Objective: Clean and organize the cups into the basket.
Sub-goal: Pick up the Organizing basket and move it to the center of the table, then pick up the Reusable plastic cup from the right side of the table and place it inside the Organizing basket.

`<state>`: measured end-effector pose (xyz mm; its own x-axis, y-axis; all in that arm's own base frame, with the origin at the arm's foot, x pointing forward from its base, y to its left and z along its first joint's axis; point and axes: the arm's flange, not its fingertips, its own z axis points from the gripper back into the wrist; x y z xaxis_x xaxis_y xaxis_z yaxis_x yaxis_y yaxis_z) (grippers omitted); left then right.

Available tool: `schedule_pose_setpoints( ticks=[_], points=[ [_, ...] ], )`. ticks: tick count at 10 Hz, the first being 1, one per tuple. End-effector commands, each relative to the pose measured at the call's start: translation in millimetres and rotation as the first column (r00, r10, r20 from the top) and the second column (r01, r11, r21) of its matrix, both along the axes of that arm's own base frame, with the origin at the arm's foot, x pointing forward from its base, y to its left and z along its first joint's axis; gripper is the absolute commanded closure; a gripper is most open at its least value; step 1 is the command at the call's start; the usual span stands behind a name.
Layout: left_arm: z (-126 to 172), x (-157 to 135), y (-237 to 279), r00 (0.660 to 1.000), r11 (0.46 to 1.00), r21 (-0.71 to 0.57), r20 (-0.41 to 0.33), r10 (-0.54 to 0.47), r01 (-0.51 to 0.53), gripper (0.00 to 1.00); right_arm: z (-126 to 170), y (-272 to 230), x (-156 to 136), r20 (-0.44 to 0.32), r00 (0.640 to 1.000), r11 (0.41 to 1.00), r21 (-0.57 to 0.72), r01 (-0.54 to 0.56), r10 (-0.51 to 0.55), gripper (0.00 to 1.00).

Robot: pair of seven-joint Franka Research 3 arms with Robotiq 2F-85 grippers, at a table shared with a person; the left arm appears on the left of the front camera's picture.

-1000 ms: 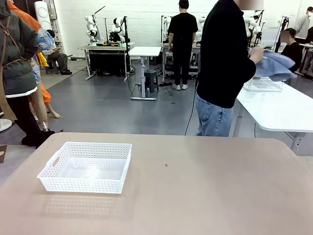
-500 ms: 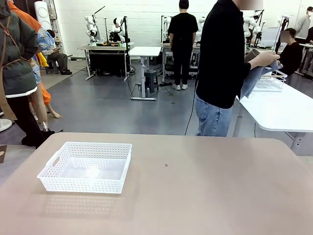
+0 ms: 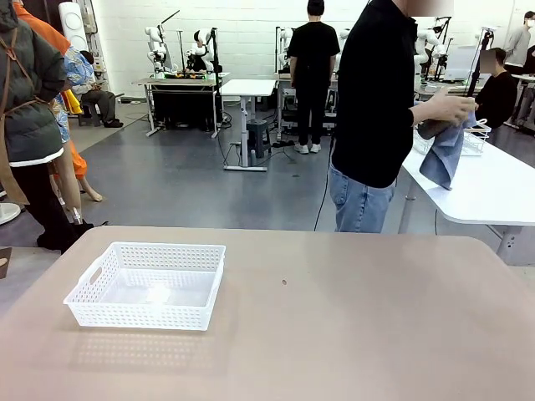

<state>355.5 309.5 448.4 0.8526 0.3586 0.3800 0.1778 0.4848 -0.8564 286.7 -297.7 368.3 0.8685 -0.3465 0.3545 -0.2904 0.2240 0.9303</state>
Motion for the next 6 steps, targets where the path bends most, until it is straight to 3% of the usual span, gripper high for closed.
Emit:
schedule_pose_setpoints(
  ticks=[1, 6],
  points=[
    [2.2, -2.6, 0.0, 1.0, 1.0, 0.017, -0.002, 0.0, 0.0, 0.0, 0.1, -0.8, -0.2, -0.005, 1.0, 1.0, -0.008, 0.002, -0.002, 0.0],
    [2.2, -2.6, 0.0, 1.0, 1.0, 0.017, -0.002, 0.0, 0.0, 0.0, 0.1, -0.8, -0.2, -0.005, 1.0, 1.0, -0.008, 0.002, -0.002, 0.0]
  ],
)
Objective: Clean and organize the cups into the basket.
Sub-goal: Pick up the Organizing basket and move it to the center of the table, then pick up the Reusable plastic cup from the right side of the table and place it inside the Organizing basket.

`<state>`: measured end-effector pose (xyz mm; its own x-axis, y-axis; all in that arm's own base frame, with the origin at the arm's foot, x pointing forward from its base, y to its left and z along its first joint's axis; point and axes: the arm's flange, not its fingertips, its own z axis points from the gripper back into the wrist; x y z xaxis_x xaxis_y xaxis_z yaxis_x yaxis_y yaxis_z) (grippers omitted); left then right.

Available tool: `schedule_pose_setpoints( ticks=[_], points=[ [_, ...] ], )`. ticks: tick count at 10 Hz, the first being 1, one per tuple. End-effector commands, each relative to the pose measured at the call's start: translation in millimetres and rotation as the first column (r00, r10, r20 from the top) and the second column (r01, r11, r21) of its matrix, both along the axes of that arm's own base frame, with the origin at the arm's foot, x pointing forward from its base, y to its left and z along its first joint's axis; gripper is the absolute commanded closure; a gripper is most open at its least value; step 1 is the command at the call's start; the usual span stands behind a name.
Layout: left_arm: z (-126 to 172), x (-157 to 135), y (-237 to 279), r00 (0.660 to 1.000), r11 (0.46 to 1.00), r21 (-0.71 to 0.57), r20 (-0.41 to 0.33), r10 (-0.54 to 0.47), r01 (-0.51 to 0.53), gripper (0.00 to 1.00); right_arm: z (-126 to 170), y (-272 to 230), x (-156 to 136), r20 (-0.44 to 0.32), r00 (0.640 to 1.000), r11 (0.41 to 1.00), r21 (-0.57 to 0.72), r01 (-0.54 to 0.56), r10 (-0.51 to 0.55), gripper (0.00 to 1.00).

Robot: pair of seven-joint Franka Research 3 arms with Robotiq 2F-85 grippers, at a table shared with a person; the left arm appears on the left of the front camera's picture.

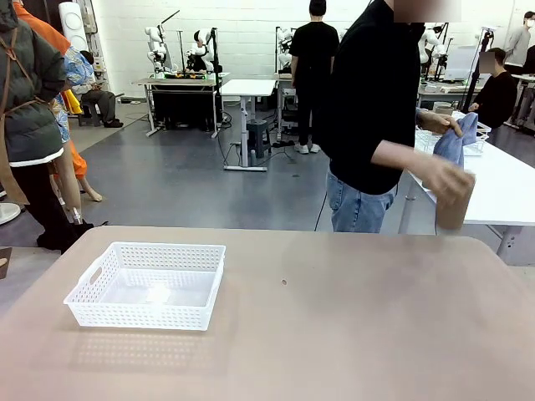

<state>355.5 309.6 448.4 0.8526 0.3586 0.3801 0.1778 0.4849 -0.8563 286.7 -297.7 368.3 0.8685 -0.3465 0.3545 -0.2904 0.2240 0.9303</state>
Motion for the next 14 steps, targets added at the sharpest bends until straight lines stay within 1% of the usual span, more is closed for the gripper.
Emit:
schedule_pose_setpoints(
  ticks=[1, 11, 12, 13, 14],
  points=[
    [2.2, -2.6, 0.0, 1.0, 1.0, 0.017, -0.002, 0.0, 0.0, 0.0, 0.1, -0.8, -0.2, -0.005, 1.0, 1.0, -0.008, 0.002, -0.002, 0.0],
    [2.2, -2.6, 0.0, 1.0, 1.0, 0.017, -0.002, 0.0, 0.0, 0.0, 0.1, -0.8, -0.2, -0.005, 1.0, 1.0, -0.008, 0.002, -0.002, 0.0],
    [0.0, 0.0, 0.0, 1.0, 1.0, 0.0, 0.0, 0.0, 0.0, 0.0, 0.0, 0.0, 0.0, 0.0, 1.0, 1.0, 0.0, 0.0, 0.0, 0.0],
    [12.7, -2.6, -20.3, 0.997, 0.975, 0.222, 0.079, -0.019, 0.001, 0.0, -0.1, 21.3, 0.3, 0.218, 0.973, 0.978, -0.206, -0.024, 0.07, 0.0],
    [30.8, 0.2, -43.9, 0.983, 0.9, 0.432, 0.182, -0.021, -0.06, 0.0, -2.0, 49.2, 5.4, 0.33, 0.921, 0.933, -0.35, -0.085, 0.208, 0.0]
  ],
)
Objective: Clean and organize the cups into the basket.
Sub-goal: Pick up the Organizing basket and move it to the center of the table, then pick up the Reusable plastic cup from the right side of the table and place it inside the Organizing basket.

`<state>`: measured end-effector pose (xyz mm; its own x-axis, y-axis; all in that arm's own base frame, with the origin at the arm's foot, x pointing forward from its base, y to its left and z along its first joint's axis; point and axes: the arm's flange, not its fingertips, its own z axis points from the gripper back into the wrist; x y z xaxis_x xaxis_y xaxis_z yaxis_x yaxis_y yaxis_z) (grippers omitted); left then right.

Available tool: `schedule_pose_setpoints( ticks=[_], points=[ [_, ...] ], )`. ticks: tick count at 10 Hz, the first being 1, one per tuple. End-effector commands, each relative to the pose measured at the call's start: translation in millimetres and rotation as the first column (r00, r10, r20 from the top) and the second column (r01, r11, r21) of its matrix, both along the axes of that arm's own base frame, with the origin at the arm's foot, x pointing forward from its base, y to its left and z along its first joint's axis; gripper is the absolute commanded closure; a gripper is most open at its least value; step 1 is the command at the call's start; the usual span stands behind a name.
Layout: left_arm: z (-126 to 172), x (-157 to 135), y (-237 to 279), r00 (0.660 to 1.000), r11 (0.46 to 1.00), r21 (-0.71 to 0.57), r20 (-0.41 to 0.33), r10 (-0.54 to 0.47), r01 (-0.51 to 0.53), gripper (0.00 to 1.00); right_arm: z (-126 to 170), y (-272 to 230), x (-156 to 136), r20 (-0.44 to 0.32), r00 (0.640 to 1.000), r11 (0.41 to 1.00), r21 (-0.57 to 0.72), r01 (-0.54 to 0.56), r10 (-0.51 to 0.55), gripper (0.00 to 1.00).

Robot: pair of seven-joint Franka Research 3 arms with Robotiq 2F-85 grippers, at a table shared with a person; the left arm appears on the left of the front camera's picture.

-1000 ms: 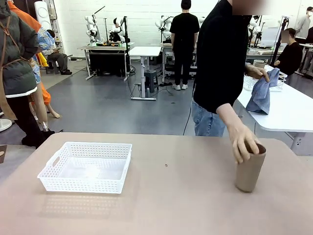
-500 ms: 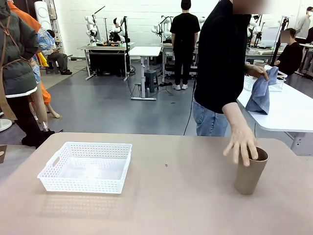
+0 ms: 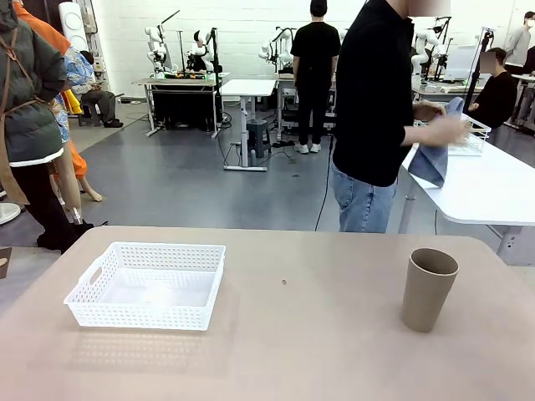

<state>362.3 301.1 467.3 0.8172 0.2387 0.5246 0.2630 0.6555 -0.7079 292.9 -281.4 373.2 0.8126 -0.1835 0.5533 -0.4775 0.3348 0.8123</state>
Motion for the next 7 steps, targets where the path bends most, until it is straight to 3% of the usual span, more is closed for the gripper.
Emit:
schedule_pose_setpoints(
  ticks=[1, 2, 3, 5, 7],
  points=[
    [22.5, -2.2, -55.3, 0.985, 0.913, 0.4, 0.171, 0.016, -0.085, 0.0, -11.4, 54.9, 5.5, 0.291, 0.945, 0.962, -0.262, -0.075, 0.153, 0.0],
    [26.1, 5.0, -74.2, 0.949, 0.813, 0.547, 0.315, 0.021, -0.2, 0.0, -17.8, 72.0, 14.2, 0.383, 0.904, 0.938, -0.343, -0.05, 0.188, 0.0],
    [19.8, 10.6, -93.8, 0.951, 0.703, 0.683, 0.308, -0.03, -0.199, 0.0, -24.3, 86.4, 22.5, 0.46, 0.858, 0.917, -0.397, -0.032, 0.229, 0.0],
    [7.2, 25.0, -135.8, 0.971, 0.507, 0.852, 0.214, -0.11, -0.13, 0.0, -42.7, 111.7, 33.3, 0.505, 0.809, 0.895, -0.443, -0.055, 0.299, 0.0],
    [-7.5, 39.9, -169.9, 0.985, 0.356, 0.929, 0.139, -0.1, -0.095, 0.0, -52.0, 119.1, 34.0, 0.483, 0.811, 0.896, -0.432, -0.108, 0.33, 0.0]
  ],
)
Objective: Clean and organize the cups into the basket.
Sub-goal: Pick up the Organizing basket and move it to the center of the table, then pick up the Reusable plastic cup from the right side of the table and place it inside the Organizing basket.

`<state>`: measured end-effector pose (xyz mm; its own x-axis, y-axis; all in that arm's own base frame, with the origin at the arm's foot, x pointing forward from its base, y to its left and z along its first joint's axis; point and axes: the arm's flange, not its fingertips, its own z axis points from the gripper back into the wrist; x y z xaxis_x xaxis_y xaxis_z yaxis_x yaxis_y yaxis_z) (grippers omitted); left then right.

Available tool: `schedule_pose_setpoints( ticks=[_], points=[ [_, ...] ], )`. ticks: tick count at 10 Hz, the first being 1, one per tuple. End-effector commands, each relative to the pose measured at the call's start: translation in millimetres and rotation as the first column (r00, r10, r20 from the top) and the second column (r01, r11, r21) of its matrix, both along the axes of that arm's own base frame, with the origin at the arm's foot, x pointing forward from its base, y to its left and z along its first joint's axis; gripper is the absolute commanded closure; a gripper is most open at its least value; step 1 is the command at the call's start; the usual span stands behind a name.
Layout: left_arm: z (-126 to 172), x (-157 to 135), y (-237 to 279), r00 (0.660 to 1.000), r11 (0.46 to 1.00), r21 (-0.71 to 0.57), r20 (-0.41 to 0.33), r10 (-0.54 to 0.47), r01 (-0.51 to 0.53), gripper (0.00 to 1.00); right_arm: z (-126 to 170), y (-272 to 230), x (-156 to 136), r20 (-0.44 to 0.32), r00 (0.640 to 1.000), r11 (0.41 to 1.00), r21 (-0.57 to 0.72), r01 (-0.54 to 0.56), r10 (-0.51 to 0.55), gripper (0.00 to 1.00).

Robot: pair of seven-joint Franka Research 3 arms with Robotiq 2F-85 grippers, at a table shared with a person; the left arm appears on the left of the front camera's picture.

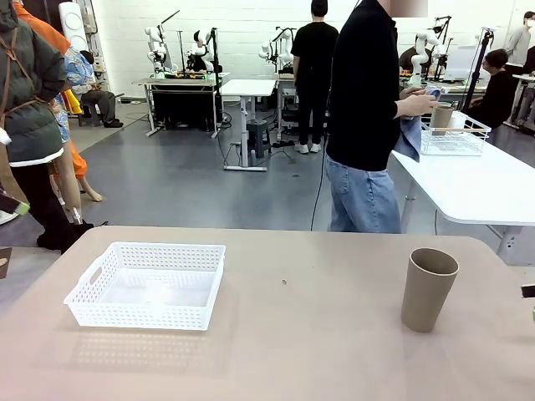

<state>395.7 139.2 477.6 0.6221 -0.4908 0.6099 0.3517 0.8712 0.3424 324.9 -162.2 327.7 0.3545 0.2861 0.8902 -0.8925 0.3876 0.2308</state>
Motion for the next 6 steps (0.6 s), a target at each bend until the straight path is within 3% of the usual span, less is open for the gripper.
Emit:
schedule_pose_setpoints(
  ticks=[1, 4, 6],
  points=[
    [-27.8, 13.3, -21.8, 0.99, 0.981, 0.163, -0.068, 0.12, -0.107, 0.0, -9.5, -3.6, 0.8, -0.022, 1.0, 0.999, 0.036, 0.017, -0.016, 0.0],
    [-46.5, 26.7, -53.9, 0.983, 0.966, 0.228, -0.108, 0.15, -0.122, 0.0, 0.0, 0.0, 0.0, 0.0, 1.0, 1.0, 0.0, 0.0, 0.0, 0.0],
    [-55.7, 25.3, -74.5, 0.982, 0.964, 0.22, -0.079, 0.169, -0.148, 0.0, 0.0, 0.0, 0.0, 0.0, 1.0, 1.0, 0.0, 0.0, 0.0, 0.0]
  ],
)
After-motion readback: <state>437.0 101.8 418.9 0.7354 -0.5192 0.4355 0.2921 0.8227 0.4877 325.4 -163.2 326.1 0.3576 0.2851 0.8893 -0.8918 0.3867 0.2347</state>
